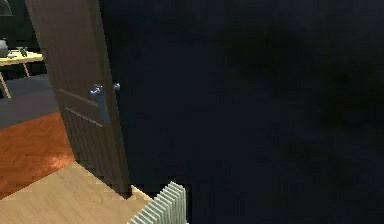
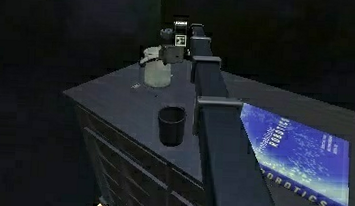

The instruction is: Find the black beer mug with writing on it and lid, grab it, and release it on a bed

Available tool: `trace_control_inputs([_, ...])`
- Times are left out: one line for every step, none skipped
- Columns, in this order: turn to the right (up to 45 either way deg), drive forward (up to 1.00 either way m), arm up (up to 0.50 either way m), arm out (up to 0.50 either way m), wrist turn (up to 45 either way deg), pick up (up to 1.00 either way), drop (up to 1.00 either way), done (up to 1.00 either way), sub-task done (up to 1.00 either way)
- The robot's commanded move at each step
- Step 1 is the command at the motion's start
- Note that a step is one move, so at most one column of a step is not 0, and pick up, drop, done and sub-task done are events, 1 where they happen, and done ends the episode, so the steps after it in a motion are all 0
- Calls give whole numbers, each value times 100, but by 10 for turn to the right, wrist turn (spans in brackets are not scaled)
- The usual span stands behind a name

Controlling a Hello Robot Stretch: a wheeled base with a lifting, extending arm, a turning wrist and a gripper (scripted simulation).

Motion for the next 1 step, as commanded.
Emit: trace_control_inputs([0,0,0,0,0,100,0,0,0])
